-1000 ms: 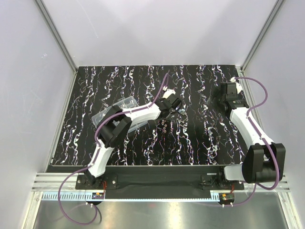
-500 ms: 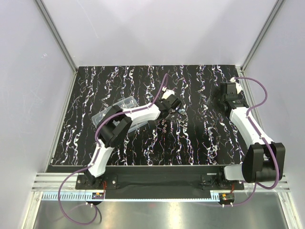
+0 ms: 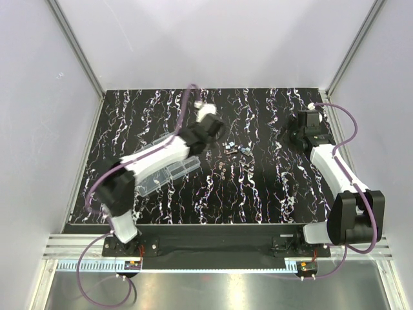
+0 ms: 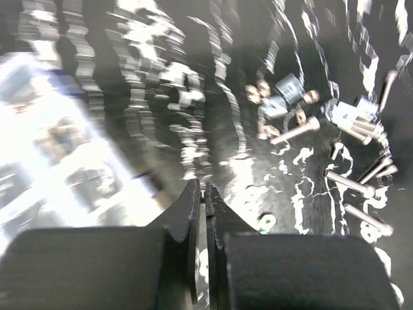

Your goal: Sort the screws and nuts into containers

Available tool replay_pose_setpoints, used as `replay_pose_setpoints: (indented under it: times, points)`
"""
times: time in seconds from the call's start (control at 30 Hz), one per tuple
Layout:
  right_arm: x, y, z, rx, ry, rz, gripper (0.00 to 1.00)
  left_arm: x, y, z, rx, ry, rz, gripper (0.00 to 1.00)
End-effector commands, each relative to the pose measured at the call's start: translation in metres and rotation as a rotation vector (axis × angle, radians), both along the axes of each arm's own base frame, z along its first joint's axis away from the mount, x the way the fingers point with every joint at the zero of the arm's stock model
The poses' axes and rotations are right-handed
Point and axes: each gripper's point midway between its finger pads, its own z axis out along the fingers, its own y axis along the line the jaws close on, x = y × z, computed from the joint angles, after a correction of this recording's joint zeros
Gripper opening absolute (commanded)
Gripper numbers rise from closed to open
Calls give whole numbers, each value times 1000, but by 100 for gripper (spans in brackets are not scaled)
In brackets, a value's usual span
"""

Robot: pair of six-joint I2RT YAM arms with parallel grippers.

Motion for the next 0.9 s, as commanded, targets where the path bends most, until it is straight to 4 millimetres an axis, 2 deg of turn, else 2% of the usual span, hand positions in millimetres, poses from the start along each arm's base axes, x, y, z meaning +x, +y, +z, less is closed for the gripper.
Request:
replay_pose_setpoints:
  times: [0.0, 0.07, 0.1, 0.17, 0.23, 0.27, 0.53, 0.67, 0.87]
  points:
    - [14, 22, 17, 83, -82, 80, 77, 1, 56, 40, -91, -70, 145, 0]
    - [15, 24, 13, 92, -70, 86, 77, 4, 88, 40, -108, -77, 226, 0]
    - [15, 24, 11, 93, -66, 86, 77, -2, 103, 35, -106, -71, 250, 0]
    - [17, 24, 11, 89, -64, 86, 77, 2, 130, 27, -107, -67, 320, 0]
    - [18, 23, 10, 86, -60, 84, 77, 1, 154, 12, -85, -47, 375, 0]
    - [18, 23, 10, 85, -60, 83, 77, 1, 160, 9, -81, -45, 391, 0]
    - [15, 20, 4, 69, -35, 79, 76, 20, 188, -22, -46, -35, 478, 0]
    - [14, 20, 3, 69, -28, 77, 77, 34, 186, -32, -34, -34, 471, 0]
    - [13, 16, 3, 51, -18, 63, 77, 32, 187, -49, -8, 9, 475, 2]
